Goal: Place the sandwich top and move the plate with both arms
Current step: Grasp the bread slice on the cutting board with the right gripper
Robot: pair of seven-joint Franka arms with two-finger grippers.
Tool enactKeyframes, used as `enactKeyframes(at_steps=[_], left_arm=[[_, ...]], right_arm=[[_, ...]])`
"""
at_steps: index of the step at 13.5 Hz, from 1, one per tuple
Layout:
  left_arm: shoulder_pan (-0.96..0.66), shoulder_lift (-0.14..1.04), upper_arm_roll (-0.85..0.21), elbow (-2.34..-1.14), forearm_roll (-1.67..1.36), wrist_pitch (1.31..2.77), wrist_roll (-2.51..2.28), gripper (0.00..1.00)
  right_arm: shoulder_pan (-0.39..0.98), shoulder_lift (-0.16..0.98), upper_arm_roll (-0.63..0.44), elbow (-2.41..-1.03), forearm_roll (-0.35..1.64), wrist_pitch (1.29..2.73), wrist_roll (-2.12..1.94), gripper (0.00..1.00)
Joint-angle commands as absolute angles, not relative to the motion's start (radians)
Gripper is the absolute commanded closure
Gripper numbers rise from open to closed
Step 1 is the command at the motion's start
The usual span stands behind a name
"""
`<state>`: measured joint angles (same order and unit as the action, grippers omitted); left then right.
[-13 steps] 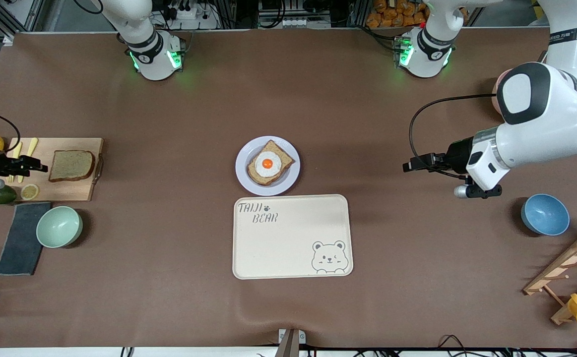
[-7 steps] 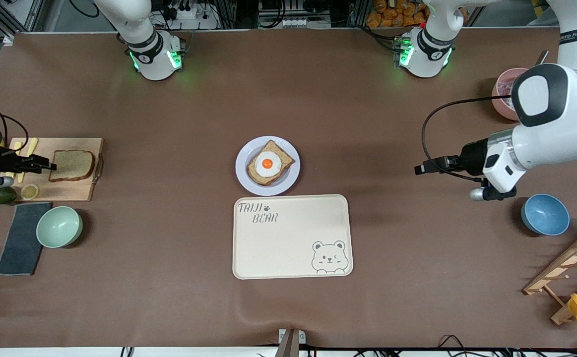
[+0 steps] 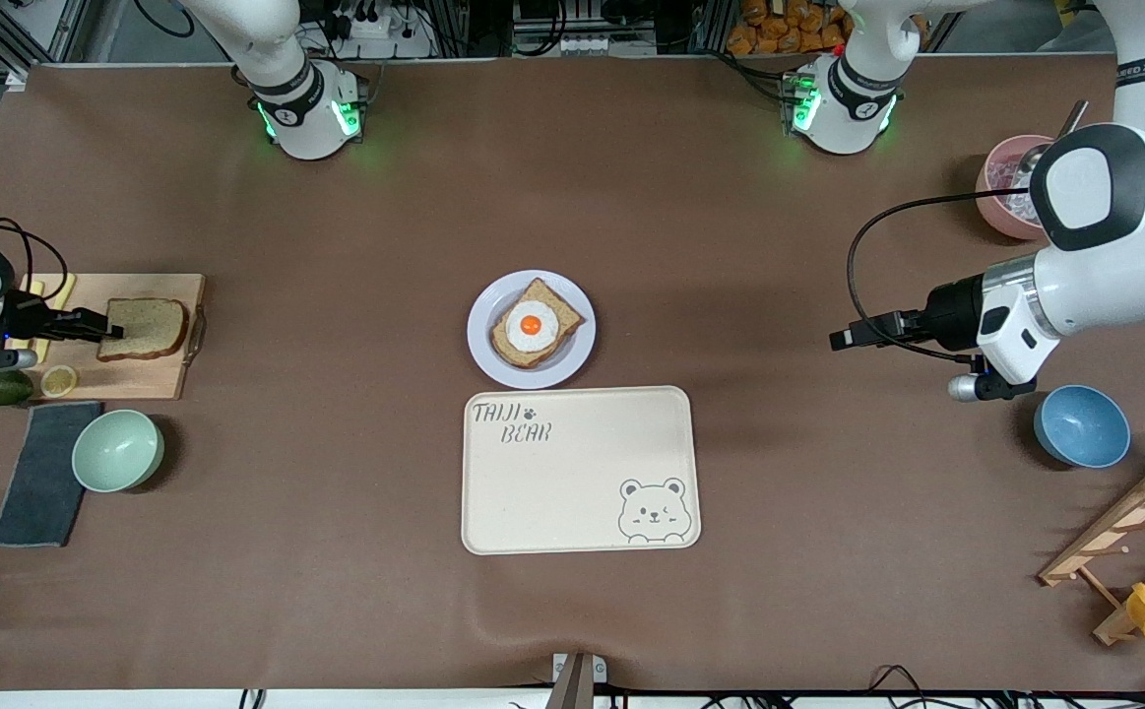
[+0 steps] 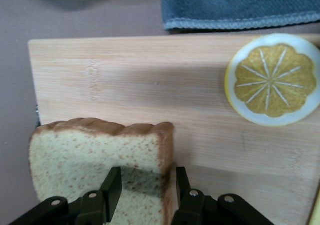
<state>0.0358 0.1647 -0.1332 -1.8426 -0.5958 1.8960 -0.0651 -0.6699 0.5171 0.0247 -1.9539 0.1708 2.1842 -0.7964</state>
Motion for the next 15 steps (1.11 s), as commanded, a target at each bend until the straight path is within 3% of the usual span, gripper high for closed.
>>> enactKeyframes(at_steps=[1, 2, 4, 5, 12, 15], left_arm=[[0.043, 0.169, -0.137, -1.836, -0.632, 1.881, -0.048, 0.0], [0.046, 0.169, -0.137, -1.836, -0.638, 1.881, -0.043, 0.0], [0.046, 0.17, -0.137, -1.839, -0.643, 1.881, -0.034, 0.0], [0.046, 0.17, -0.137, -1.838, -0.643, 1.881, -0.034, 0.0], [0.046, 0.189, -0.137, -1.841, -0.696, 1.881, -0.029, 0.0], [0.045, 0.189, -0.137, -1.844, -0.756, 1.879, -0.028, 0.0]], right_arm=[[-0.701, 0.52, 0.044, -1.956, 0.186, 2.194, -0.813, 0.53], [-0.703, 0.52, 0.044, -1.956, 0.186, 2.194, -0.813, 0.63], [-0.7, 0.52, 0.044, -1.956, 0.186, 2.194, -0.813, 0.94], [-0.699, 0.52, 0.044, -1.956, 0.186, 2.194, -0.813, 1.0], [-0.681, 0.515, 0.051, -1.934, 0.186, 2.154, -0.799, 1.0], [-0.663, 0.515, 0.051, -1.876, 0.213, 2.071, -0.787, 1.0]])
